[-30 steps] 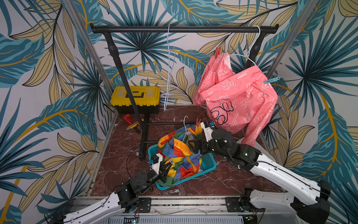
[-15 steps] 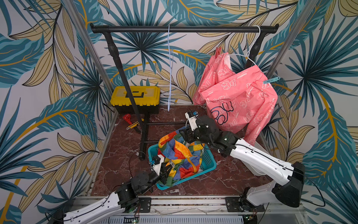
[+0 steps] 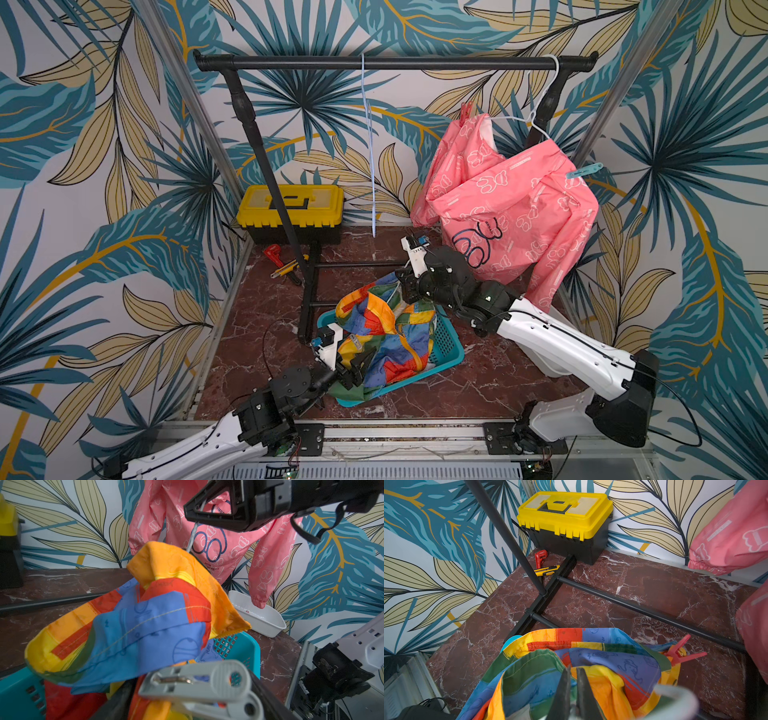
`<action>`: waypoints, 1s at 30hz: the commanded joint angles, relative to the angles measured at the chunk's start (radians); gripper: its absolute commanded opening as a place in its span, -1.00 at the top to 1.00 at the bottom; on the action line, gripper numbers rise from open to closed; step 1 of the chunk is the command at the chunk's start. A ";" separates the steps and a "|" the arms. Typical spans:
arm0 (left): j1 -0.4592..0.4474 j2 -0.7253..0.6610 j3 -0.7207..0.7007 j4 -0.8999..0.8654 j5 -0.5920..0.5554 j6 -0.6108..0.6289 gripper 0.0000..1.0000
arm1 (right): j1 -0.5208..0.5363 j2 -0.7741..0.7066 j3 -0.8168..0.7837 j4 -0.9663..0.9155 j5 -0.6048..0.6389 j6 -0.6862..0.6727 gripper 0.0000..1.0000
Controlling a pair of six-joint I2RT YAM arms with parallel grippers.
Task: Remove the clothespins securing jackets to the hanger
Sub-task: Remove the clothespin from the hanger.
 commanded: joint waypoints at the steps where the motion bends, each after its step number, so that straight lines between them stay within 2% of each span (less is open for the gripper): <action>1: -0.030 -0.023 0.035 -0.082 -0.030 0.004 -0.60 | 0.007 0.014 0.008 -0.022 -0.007 0.034 1.00; 5: -0.042 -0.016 0.051 -0.078 0.030 -0.008 -0.63 | -0.001 0.031 0.020 -0.020 -0.005 0.042 1.00; 8: -0.049 0.012 0.101 -0.079 0.116 0.014 -0.64 | -0.003 0.049 0.029 -0.021 0.000 0.048 1.00; 13: -0.053 0.118 0.217 -0.078 0.245 0.058 -0.69 | -0.003 0.060 0.029 -0.011 -0.014 0.056 1.00; 19: -0.054 0.228 0.362 -0.077 0.324 0.109 -0.76 | -0.003 0.066 0.026 -0.016 -0.025 0.063 1.00; 25: -0.054 0.202 0.355 -0.077 0.233 0.111 -0.76 | -0.004 0.039 0.005 -0.014 -0.020 0.066 1.00; 28: -0.054 0.210 0.368 -0.075 0.051 0.177 -0.76 | -0.004 0.032 -0.006 -0.017 -0.017 0.066 1.00; 30: -0.054 0.278 0.425 -0.103 -0.023 0.236 -0.76 | -0.003 0.030 -0.010 -0.021 -0.013 0.067 1.00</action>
